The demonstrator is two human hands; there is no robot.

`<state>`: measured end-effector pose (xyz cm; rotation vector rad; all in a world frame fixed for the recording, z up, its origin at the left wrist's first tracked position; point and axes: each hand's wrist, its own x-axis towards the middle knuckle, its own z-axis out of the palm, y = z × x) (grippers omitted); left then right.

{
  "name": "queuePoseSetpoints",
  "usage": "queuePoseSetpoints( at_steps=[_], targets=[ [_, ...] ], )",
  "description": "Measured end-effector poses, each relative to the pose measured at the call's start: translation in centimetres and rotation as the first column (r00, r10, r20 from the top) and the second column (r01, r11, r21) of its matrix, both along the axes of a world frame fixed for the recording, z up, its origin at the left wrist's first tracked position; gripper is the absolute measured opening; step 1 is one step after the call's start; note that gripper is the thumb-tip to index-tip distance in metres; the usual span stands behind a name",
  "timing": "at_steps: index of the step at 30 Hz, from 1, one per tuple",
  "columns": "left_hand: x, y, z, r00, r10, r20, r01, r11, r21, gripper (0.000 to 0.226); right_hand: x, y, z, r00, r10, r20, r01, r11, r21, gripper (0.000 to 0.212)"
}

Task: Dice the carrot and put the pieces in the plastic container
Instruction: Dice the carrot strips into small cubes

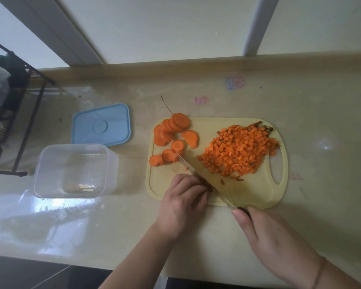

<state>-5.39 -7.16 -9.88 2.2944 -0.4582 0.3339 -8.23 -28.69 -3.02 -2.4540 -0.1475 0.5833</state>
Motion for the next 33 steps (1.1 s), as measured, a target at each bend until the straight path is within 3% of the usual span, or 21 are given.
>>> queuePoseSetpoints(
  at_steps=[11, 19, 25, 33],
  targets=[
    [-0.8, 0.5, -0.7, 1.000, -0.020, 0.024, 0.019, 0.998, 0.055, 0.013, 0.2, -3.2, 0.2, 0.995, -0.094, -0.040, 0.095, 0.995, 0.034, 0.075],
    [0.1, -1.9, -0.6, 0.982, 0.185, 0.036, -0.185, 0.983, 0.013, 0.007, -0.2, -3.0, 0.6, 0.989, -0.132, -0.061, 0.134, 0.990, 0.035, 0.082],
    [0.0, -2.5, -0.5, 0.974, 0.224, 0.040, -0.224, 0.974, 0.008, 0.008, -0.4, -3.2, 0.4, 0.989, -0.129, -0.073, 0.130, 0.991, 0.013, 0.092],
    [-0.1, -3.2, -0.6, 0.960, 0.275, 0.043, -0.275, 0.961, -0.014, 0.010, 0.0, -3.9, 0.8, 0.988, -0.123, -0.097, 0.127, 0.991, 0.033, 0.089]
  ],
)
